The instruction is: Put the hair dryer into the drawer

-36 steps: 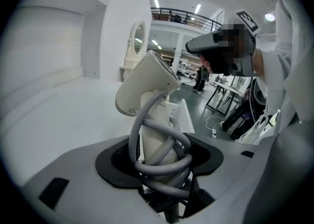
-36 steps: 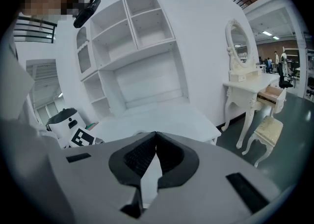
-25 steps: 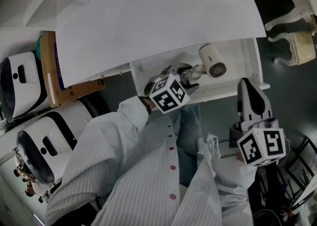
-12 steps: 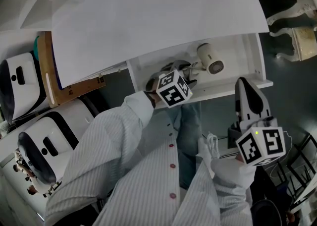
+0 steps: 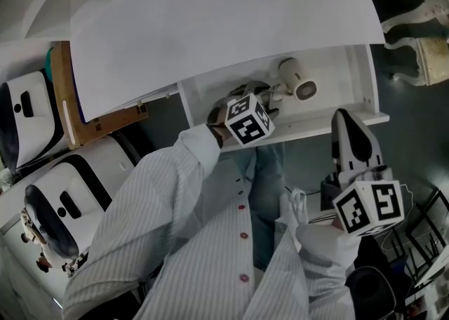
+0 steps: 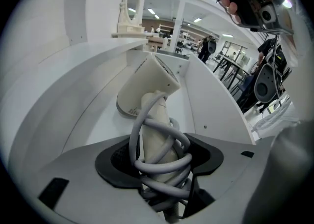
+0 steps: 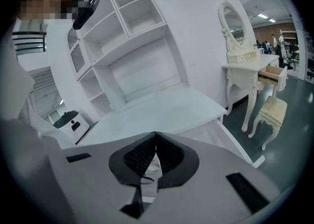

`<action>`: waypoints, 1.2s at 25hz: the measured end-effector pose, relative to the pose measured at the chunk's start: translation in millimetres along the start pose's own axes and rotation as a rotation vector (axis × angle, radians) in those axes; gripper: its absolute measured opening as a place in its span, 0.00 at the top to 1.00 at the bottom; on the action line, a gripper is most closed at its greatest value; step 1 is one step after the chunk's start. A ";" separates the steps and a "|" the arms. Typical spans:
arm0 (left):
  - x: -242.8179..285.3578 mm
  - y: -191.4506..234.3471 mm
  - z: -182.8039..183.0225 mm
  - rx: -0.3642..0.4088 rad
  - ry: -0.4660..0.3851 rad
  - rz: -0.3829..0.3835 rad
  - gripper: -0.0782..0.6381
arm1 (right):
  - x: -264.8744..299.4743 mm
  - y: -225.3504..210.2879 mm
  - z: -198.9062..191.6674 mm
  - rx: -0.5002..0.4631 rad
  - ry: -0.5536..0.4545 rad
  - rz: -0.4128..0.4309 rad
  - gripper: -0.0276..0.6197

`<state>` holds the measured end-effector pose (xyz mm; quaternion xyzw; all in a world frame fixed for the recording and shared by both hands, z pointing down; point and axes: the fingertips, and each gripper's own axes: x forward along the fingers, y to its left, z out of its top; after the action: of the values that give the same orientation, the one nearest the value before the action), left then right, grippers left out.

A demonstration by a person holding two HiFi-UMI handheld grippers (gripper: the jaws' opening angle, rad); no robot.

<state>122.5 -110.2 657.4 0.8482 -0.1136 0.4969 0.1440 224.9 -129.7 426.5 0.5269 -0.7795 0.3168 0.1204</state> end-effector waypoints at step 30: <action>22.6 -3.0 -14.2 0.010 0.060 -0.058 0.50 | 21.0 -6.2 -8.5 0.024 0.049 0.014 0.94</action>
<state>122.9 -103.4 683.3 0.8366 -0.0821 0.5183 0.1576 220.5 -141.6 446.3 0.5151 -0.7761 0.3395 0.1309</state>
